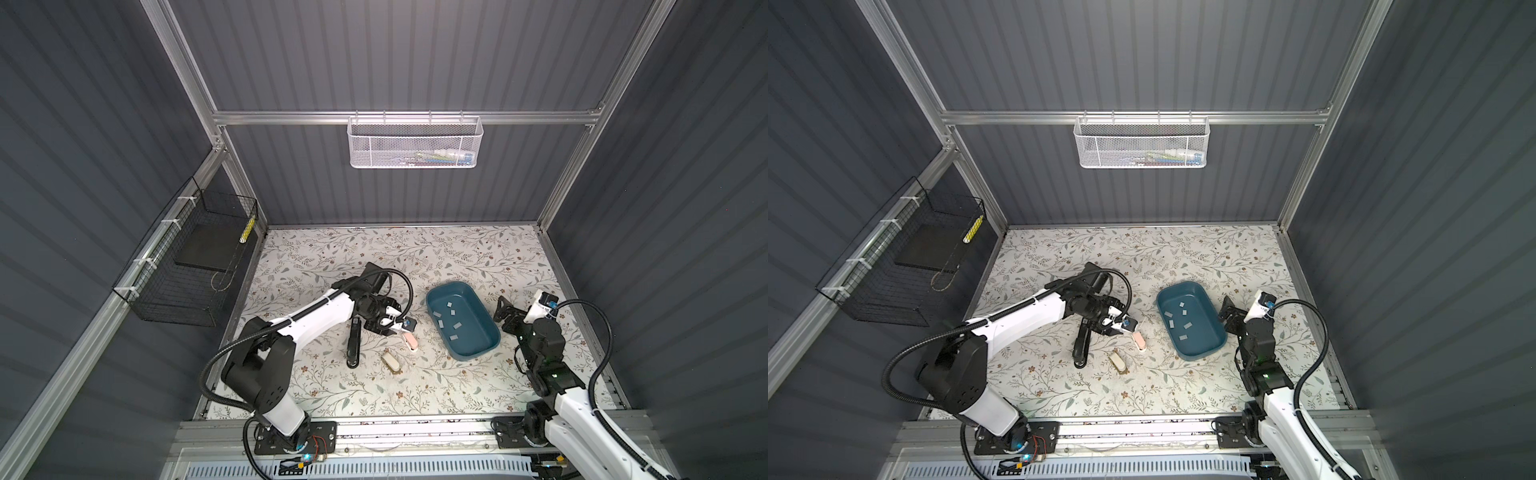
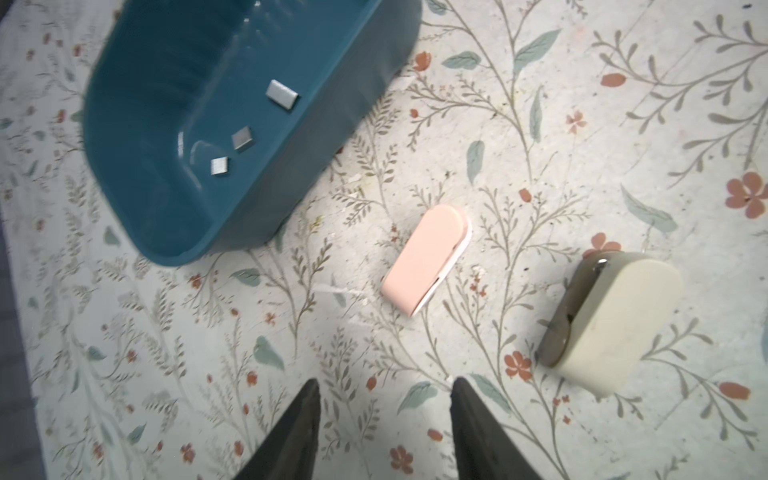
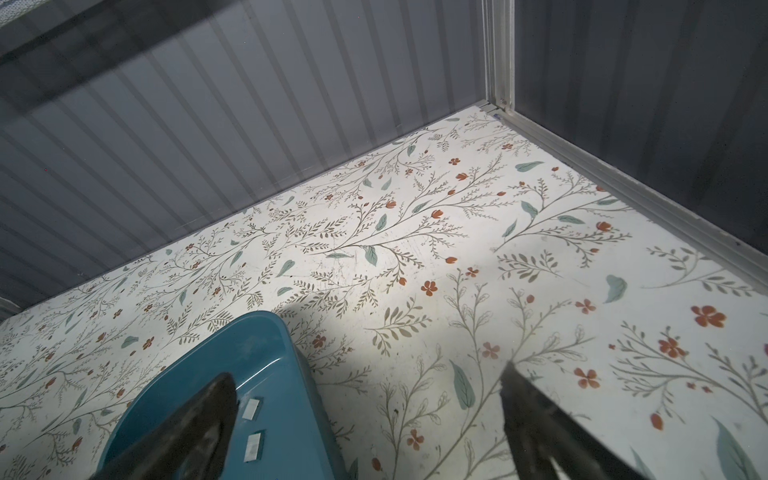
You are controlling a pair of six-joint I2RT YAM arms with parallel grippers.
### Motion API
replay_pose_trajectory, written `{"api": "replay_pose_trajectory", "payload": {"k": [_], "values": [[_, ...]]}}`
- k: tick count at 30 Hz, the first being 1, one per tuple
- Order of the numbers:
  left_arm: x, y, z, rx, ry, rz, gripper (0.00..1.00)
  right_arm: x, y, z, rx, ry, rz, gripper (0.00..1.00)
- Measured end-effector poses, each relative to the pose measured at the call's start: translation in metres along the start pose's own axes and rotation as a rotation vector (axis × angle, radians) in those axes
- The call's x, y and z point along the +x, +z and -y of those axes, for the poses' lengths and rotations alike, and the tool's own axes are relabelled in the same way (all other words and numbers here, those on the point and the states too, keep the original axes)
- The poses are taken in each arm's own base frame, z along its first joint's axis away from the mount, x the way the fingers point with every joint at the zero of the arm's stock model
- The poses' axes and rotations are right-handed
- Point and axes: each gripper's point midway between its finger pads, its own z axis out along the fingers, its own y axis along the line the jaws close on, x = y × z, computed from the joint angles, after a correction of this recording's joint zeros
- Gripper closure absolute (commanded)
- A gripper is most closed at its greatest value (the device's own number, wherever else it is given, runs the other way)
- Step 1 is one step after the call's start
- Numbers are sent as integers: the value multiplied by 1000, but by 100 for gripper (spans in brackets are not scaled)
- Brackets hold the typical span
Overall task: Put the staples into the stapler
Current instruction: 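Lower the left gripper onto the pink-ended white stapler and grasp it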
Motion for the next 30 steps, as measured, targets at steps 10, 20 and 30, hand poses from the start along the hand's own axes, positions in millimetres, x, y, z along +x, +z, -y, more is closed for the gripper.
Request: {"api": "replay_pose_trajectory", "payload": {"k": [10,20,30], "values": [[-32,24,9,93,64,16,46,-2,1,-5,-28,3,6,1],[-33,47,14,153,39,2,40,-1,1,-8,-44,0,1,1],[-23,59,19,188,17,-50,50,-6,-1,-10,-54,5,19,1]]}}
